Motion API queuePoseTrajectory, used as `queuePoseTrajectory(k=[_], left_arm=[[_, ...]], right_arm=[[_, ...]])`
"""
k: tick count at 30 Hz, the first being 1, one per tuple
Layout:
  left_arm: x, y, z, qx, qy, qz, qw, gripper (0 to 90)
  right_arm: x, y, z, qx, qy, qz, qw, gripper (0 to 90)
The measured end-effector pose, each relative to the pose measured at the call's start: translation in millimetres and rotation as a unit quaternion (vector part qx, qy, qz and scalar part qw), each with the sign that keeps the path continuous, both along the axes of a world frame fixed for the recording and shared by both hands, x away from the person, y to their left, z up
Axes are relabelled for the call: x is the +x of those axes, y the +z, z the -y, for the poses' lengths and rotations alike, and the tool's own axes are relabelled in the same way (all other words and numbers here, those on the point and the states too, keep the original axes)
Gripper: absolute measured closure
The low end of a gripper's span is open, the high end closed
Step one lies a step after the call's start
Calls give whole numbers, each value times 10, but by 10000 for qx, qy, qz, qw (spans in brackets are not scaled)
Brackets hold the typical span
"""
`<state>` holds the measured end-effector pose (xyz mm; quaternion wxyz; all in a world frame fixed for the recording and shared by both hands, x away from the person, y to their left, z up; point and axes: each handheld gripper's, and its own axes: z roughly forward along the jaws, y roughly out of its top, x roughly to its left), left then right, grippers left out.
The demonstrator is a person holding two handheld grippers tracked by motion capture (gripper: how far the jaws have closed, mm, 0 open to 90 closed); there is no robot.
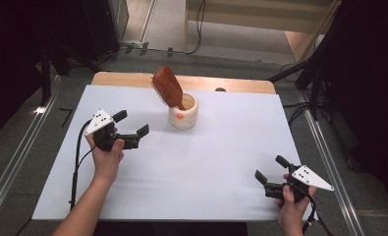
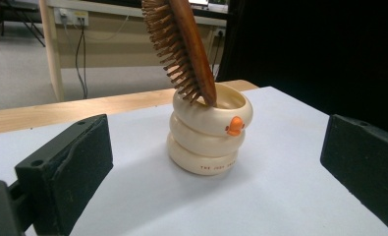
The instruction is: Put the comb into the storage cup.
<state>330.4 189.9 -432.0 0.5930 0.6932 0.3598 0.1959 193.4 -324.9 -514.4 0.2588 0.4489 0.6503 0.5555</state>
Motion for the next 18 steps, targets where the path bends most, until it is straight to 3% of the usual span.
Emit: queuePoseTrajectory(k=[18], left_arm=[[-269, 74, -170, 33, -49, 174, 9998, 0]], right_arm=[[0, 0, -2, -22, -9, 11, 10000, 0]])
